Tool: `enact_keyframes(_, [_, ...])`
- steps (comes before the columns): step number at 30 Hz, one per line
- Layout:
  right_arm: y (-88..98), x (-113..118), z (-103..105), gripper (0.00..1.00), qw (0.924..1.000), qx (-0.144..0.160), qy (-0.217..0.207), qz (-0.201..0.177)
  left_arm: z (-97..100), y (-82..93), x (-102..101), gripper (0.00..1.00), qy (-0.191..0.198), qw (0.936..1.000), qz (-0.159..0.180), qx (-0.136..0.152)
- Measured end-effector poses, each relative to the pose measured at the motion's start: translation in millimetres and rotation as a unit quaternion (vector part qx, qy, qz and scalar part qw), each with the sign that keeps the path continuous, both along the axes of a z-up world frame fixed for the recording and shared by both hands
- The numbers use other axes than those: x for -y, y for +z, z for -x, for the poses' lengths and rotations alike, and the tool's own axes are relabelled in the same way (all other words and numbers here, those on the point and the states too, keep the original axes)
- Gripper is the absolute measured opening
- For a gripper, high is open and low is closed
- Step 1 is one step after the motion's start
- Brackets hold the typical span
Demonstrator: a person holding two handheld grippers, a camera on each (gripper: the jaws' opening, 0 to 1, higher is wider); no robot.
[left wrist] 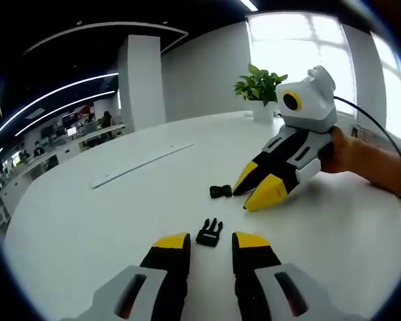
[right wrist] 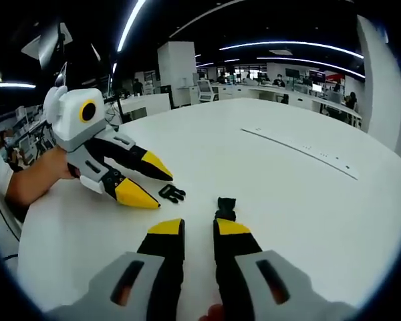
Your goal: Snap the two parts of the plastic buckle together until the buckle closes and remains connected.
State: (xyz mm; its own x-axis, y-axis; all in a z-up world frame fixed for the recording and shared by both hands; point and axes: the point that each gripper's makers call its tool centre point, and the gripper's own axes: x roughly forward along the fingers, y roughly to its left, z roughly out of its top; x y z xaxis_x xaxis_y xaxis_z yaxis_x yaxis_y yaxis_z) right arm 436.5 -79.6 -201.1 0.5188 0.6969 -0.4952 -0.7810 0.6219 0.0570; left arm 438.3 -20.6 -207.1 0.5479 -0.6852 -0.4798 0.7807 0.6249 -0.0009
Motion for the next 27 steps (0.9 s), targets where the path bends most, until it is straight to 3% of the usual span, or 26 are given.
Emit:
enact_keyframes(5, [8.7, 1.2, -2.0, 0.18, 0.9998, 0.018, -0.004, -0.006, -0.4, 0.1, -0.7, 0.24, 0.001, 1.0, 0.0, 0.0])
enact_keyframes(9, [5.4, 10.3, -9.4, 0.2, 0.9993, 0.025, -0.026, 0.009, -0.3, 0.2, -1.0, 0.24, 0.001, 1.0, 0.0, -0.001])
enact_keyframes(18, [-0.6, 10.9, -10.3, 0.23, 0.999, 0.026, -0.03, 0.018, -0.2, 0.0, 0.3, 0.23, 0.0, 1.0, 0.003, -0.002])
enact_keyframes(27, [-2.1, 14.1, -17.7, 0.32, 0.998, 0.041, -0.043, 0.022, -0.3, -0.1, 0.6, 0.23, 0.0, 1.0, 0.005, -0.003])
